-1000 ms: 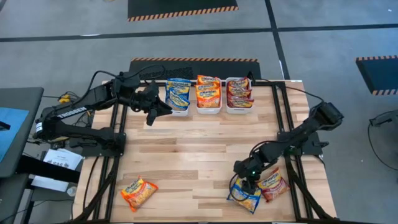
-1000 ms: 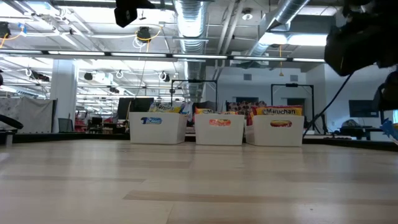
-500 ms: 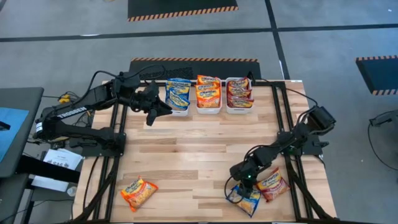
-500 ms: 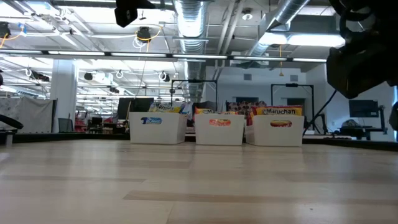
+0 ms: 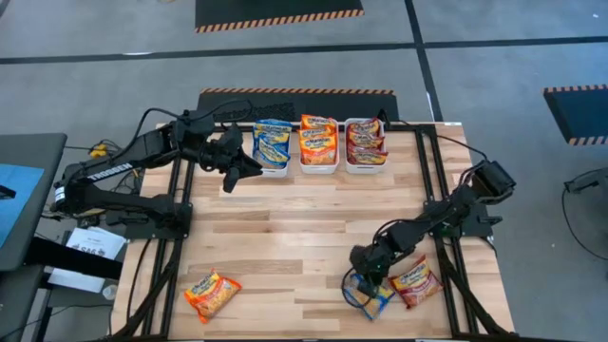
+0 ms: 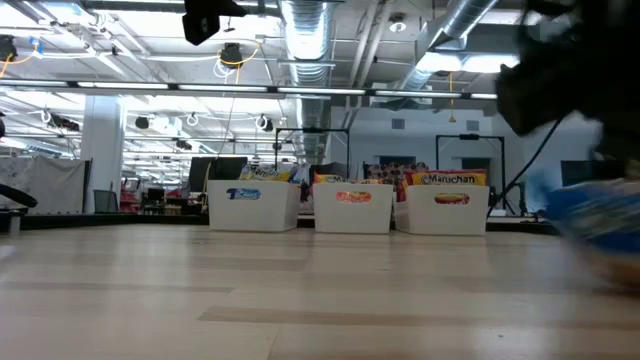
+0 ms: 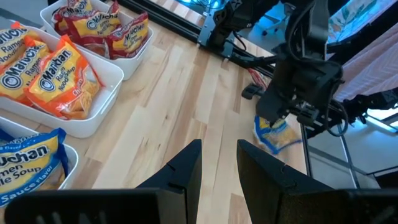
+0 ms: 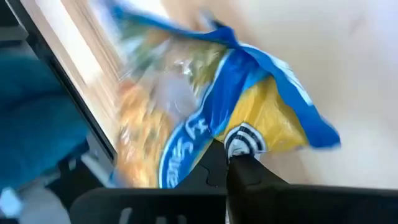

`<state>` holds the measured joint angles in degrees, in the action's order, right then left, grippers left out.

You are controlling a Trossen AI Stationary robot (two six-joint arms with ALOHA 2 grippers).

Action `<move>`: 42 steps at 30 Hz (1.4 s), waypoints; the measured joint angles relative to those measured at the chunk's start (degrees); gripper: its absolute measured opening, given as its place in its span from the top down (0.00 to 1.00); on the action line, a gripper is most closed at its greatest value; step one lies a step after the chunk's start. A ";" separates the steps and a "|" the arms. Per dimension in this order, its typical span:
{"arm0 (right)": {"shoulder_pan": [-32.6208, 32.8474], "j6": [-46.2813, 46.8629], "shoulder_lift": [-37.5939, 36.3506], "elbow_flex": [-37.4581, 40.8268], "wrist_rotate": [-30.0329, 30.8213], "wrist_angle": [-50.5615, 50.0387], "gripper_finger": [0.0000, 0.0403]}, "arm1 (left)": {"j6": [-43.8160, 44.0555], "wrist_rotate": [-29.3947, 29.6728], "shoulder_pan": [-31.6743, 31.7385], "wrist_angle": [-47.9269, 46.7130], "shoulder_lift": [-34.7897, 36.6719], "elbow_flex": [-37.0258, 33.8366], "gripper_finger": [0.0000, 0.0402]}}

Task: Sort Maruchan noodles
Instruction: Put the blue noodle pack into the left white bin

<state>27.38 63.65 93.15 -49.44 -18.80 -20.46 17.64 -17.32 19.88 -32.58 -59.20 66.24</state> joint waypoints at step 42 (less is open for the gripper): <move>-48.38 -50.57 8.59 -49.74 23.60 2.67 0.99 | -4.51 20.01 12.97 -4.23 3.13 0.03 0.78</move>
<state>-21.00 13.07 101.74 -99.18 4.80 -17.79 13.13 2.69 32.85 -36.81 -56.07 66.26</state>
